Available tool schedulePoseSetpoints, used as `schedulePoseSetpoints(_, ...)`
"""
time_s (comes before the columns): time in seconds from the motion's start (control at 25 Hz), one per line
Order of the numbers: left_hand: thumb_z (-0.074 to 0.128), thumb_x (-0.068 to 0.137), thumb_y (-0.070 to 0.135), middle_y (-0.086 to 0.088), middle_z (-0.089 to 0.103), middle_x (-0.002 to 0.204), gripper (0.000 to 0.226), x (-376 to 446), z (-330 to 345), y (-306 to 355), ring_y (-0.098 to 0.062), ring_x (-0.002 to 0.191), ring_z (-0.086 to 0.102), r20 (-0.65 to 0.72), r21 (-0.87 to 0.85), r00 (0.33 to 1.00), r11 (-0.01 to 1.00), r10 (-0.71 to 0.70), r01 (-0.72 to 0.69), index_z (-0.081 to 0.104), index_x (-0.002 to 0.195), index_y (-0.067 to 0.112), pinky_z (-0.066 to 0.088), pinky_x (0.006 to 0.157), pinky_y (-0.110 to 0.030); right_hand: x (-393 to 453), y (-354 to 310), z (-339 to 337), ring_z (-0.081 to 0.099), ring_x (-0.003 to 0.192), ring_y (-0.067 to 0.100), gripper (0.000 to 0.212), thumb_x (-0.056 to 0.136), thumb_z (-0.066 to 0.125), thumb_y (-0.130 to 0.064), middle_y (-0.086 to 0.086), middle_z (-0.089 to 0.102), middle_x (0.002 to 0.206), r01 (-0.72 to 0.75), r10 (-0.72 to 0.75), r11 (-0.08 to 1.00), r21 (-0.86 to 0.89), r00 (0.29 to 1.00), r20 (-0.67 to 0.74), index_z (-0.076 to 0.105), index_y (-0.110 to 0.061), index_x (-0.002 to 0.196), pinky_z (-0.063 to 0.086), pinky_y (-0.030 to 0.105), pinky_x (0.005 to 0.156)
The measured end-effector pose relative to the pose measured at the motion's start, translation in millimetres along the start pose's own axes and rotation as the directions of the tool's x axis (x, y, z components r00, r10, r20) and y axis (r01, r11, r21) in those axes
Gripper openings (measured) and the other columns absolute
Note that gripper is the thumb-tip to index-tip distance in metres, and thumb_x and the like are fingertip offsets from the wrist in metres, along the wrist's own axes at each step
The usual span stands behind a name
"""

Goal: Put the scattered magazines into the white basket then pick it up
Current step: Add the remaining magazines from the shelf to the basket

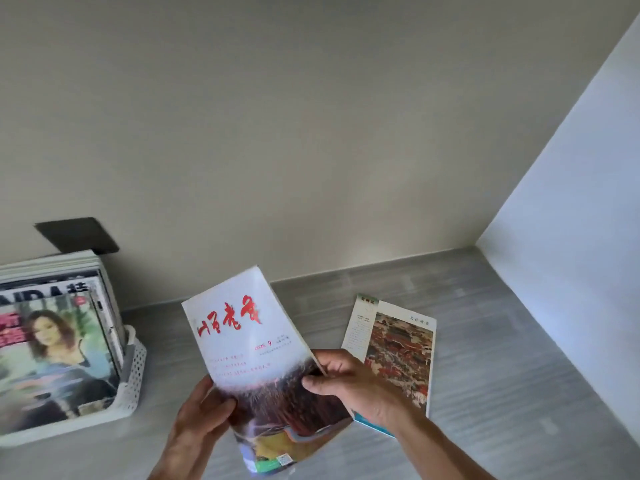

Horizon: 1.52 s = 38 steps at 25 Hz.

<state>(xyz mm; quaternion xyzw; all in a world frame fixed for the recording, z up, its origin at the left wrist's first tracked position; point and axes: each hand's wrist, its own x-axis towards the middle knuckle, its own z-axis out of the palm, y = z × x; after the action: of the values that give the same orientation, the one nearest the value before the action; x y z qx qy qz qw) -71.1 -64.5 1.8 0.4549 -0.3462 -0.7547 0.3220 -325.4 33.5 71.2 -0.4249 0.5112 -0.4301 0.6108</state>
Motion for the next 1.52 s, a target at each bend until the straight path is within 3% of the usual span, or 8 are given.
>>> schedulePoseSetpoints(0.12, 0.052, 0.082, -0.017, -0.007, 0.077, 0.086, 0.044, -22.8, -25.7, 22.5, -0.021, 0.075, 0.074, -0.168, -0.023, 0.978, 0.992, 0.122, -0.128, 0.062, 0.115, 0.011, 0.062, 0.066, -0.034, 33.6, -1.8, 32.5, 0.067, 0.099, 0.009, 0.032, 0.086, 0.058, -0.004, 0.001, 0.075, 0.109, 0.003, -0.011, 0.998, -0.065, 0.991, -0.132, 0.068, -0.015, 0.114, 0.051, 0.031, 0.094)
schedulePoseSetpoints(0.32, 0.047, 0.087, -0.023, 0.013, 0.078, 0.088, 0.049, -38.5, -70.6, 49.1, -0.002, 0.078, 0.071, -0.378, 0.135, 0.88, 0.957, 0.289, -0.257, 0.062, 0.112, 0.017, 0.059, 0.068, -0.019, 89.6, 12.0, 86.0, 0.069, 0.093, 0.025, 0.033, 0.085, 0.048, 0.003, 0.005, 0.076, 0.101, -0.049, -0.061, 0.946, -0.32, 0.943, -0.326, 0.068, -0.012, 0.106, 0.054, 0.039, 0.081)
schedulePoseSetpoints(0.68, 0.056, 0.084, -0.021, 0.001, 0.075, 0.082, 0.034, -55.1, -148.6, 61.7, 0.01, 0.066, 0.065, -0.473, 0.39, 0.77, 0.885, 0.429, -0.253, 0.07, 0.095, 0.007, 0.05, 0.062, -0.005, 128.5, 42.6, 173.6, 0.07, 0.081, 0.009, 0.031, 0.088, 0.048, 0.003, -0.007, 0.076, 0.092, -0.097, -0.038, 0.928, -0.36, 0.935, -0.352, 0.071, -0.015, 0.097, 0.048, 0.013, 0.067)
schedulePoseSetpoints(0.8, 0.059, 0.085, -0.017, 0.005, 0.076, 0.082, 0.029, -53.5, -157.9, 61.3, 0.015, 0.067, 0.064, -0.47, 0.436, 0.756, 0.865, 0.455, -0.249, 0.07, 0.097, 0.007, 0.048, 0.062, -0.002, 133.2, 50.4, 182.6, 0.071, 0.084, 0.012, 0.03, 0.089, 0.048, 0.003, -0.005, 0.076, 0.092, -0.088, -0.051, 0.936, -0.342, 0.924, -0.379, 0.071, -0.013, 0.099, 0.052, 0.022, 0.076)
schedulePoseSetpoints(1.04, 0.055, 0.09, -0.013, -0.004, 0.072, 0.095, 0.034, -50.3, -168.4, 60.2, -0.022, 0.098, 0.065, -0.434, 0.495, 0.795, 0.85, 0.424, -0.183, 0.068, 0.097, 0.018, 0.049, 0.07, -0.006, 137.2, 60.6, 184.8, 0.073, 0.091, 0.022, 0.028, 0.089, 0.049, 0.001, 0.0, 0.078, 0.094, -0.126, -0.012, 0.935, -0.331, 0.922, -0.386, 0.071, -0.014, 0.098, 0.056, 0.036, 0.082)
schedulePoseSetpoints(1.16, 0.057, 0.088, -0.013, 0.002, 0.076, 0.089, 0.041, -53.1, -174.5, 95.2, -0.016, 0.088, 0.067, -0.43, 0.53, 0.721, 0.798, 0.543, -0.285, 0.07, 0.096, 0.025, 0.053, 0.076, -0.024, 156.4, 37.3, 190.6, 0.074, 0.086, 0.013, 0.029, 0.089, 0.052, -0.001, -0.006, 0.079, 0.092, -0.031, -0.067, 0.964, -0.265, 0.933, -0.353, 0.07, -0.022, 0.097, 0.055, 0.034, 0.082)
schedulePoseSetpoints(1.32, 0.056, 0.087, -0.013, 0.013, 0.075, 0.078, 0.041, -37.6, -197.7, 180.6, -0.005, 0.071, 0.067, -0.451, 0.513, 0.633, 0.763, 0.629, -0.392, 0.069, 0.087, 0.025, 0.053, 0.065, -0.021, 202.7, -23.0, 221.5, 0.072, 0.093, 0.006, 0.03, 0.091, 0.054, -0.01, -0.011, 0.077, 0.102, 0.162, -0.227, 0.959, -0.232, 0.93, -0.29, 0.069, -0.034, 0.099, 0.054, 0.029, 0.078)
schedulePoseSetpoints(1.52, 0.057, 0.09, 0.003, 0.0, 0.075, 0.099, 0.023, -12.7, -230.7, 235.4, -0.018, 0.092, 0.071, -0.509, 0.602, 0.602, 0.754, 0.615, -0.261, 0.068, 0.097, 0.021, 0.057, 0.072, -0.028, 254.3, -55.2, 267.6, 0.07, 0.096, 0.008, 0.028, 0.096, 0.052, -0.008, -0.01, 0.073, 0.114, 0.153, -0.215, 0.961, -0.229, 0.936, -0.278, 0.068, -0.021, 0.114, 0.054, 0.021, 0.081)
